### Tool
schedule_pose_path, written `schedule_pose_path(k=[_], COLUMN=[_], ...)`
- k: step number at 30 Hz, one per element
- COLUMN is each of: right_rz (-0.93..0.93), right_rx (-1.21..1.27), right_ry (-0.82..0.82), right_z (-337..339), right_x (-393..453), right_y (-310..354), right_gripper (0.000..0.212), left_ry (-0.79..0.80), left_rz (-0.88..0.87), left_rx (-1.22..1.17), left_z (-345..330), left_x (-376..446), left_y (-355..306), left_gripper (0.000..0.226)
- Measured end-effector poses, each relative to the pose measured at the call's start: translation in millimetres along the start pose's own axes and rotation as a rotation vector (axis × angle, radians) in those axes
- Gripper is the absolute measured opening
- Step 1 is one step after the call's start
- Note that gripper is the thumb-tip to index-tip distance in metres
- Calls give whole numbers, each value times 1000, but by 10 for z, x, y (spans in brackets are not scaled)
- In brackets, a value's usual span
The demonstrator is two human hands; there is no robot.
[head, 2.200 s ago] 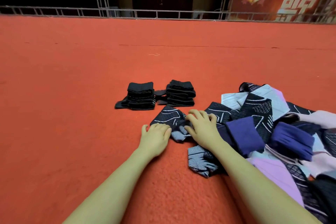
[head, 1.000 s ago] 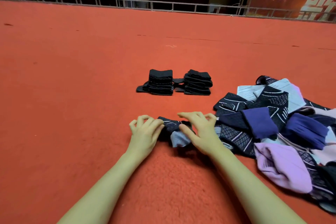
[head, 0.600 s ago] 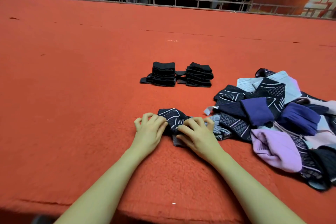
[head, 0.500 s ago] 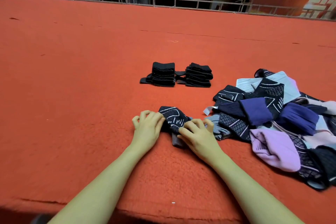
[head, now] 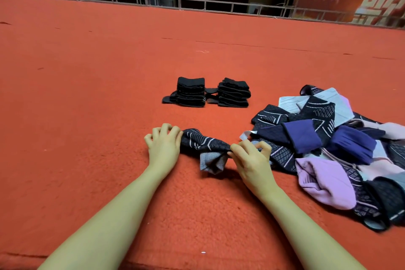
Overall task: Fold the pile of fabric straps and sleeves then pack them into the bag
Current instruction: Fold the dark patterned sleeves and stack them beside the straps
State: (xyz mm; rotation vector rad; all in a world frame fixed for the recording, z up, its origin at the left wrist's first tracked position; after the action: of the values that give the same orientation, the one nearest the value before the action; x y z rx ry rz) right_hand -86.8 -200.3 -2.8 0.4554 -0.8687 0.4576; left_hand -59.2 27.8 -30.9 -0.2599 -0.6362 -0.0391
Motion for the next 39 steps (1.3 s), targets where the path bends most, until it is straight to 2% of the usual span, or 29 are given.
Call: schedule_pose_path(k=[4, 7, 9, 14, 16, 18, 20, 22, 24, 28, 30, 32, 34, 37, 39], right_rz=[-123, -230, -307, -552, -596, -477, -279, -121, -73, -147, -174, -199, -225, -235, -247], right_rx=[5, 68, 76, -130, -84, 43, 82, -60, -240, -402, -436, -438, -436, -490, -510], right_ry=[37, 60, 62, 175, 119, 90, 198, 321, 369, 271, 235, 244, 265, 260, 255], right_z=[-79, -110, -116, -132, -83, -27, -37, -119, -215, -300, -351, -395, -425, -463, -484], right_x=[16, 112, 198, 402, 447, 469, 381, 238, 142, 211, 239, 213, 171, 128, 136], right_y=[-54, -82, -112, -388, -449, -368, -239, -205, -291, -488, -537, -548, -536, -528, -529], right_gripper=[19, 18, 23, 17, 25, 31, 35, 36, 39, 28, 22, 29, 45, 62, 63], left_ry=[41, 21, 87, 80, 186, 370, 498, 567, 578, 513, 457, 405, 371, 204, 135], left_rz=[-58, -238, -349, -317, -348, -351, -325, -300, -307, -363, -381, -394, -387, -389, -393], left_rx=[-113, -217, -243, -192, -170, -102, -28, -5, 6, 19, 5, -43, -67, -61, -52], left_z=[14, 123, 101, 62, 10, -104, -229, -326, -368, -400, -415, -458, -541, -560, -538], left_x=[-70, -122, -167, -159, -115, -99, -79, -52, -22, 122, 181, 203, 231, 284, 309], left_y=[-98, -278, -399, -454, -543, -623, -646, -657, -675, -670, -668, -681, -670, -698, -718], left_gripper=[49, 44, 46, 41, 55, 74, 68, 53, 52, 52, 69, 79, 61, 28, 26])
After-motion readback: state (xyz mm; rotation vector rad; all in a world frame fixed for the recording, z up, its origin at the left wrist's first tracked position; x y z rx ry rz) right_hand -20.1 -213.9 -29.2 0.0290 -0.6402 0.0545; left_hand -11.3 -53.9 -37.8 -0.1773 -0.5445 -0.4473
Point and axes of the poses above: each hand's wrist, its own x-axis towards the middle knuckle, its own z-axis out of the back of the hand, y = z × x, the point moved 5 cm from there along x, towards the middle knuckle, and after that the axes turned 11 degrees about -z, right-handed, at the moved point
